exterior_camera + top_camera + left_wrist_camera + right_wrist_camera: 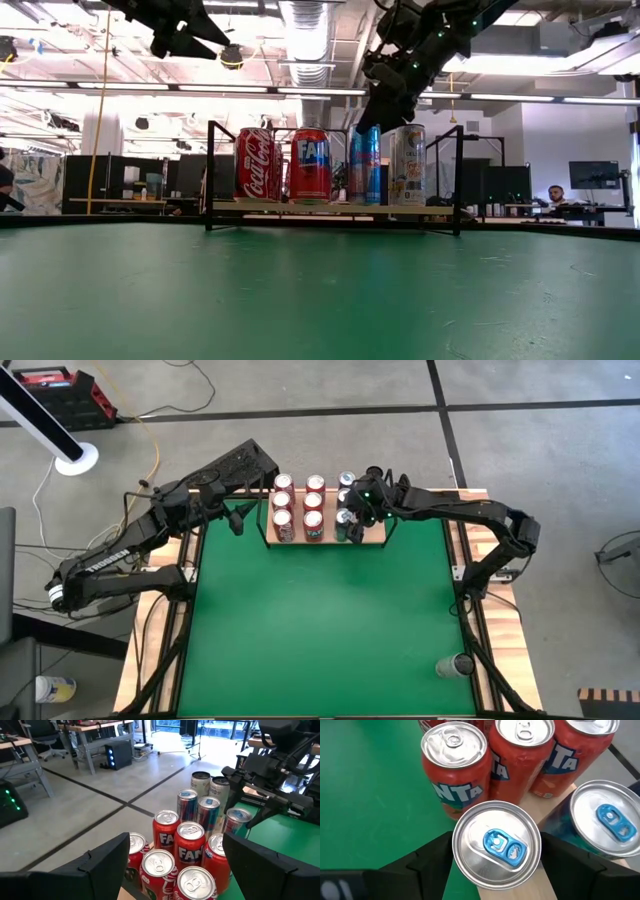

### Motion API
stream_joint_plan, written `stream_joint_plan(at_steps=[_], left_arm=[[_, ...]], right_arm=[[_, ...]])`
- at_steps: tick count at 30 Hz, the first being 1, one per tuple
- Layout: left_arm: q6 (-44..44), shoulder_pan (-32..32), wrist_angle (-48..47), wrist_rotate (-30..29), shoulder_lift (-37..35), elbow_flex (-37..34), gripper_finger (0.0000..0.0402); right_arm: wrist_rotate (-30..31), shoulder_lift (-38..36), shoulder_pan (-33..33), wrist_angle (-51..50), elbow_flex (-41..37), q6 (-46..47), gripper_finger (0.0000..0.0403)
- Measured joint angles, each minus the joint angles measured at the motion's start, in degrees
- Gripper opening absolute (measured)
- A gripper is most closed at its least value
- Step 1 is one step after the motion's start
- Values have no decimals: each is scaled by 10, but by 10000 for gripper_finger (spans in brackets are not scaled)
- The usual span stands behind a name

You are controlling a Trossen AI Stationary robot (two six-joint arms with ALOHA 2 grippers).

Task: Place canned beverage on shelf
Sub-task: Put the blue soda can on the shelf

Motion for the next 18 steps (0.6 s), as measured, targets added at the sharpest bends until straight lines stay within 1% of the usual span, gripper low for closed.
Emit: stream_joint_plan(at_steps=[9,18], left_arm=[[0,0,0,-1,0,0,304],[2,0,0,-1,0,0,304]], right_arm=[[11,0,0,-4,2,-2,310],[19,0,0,-73,59,-7,310]])
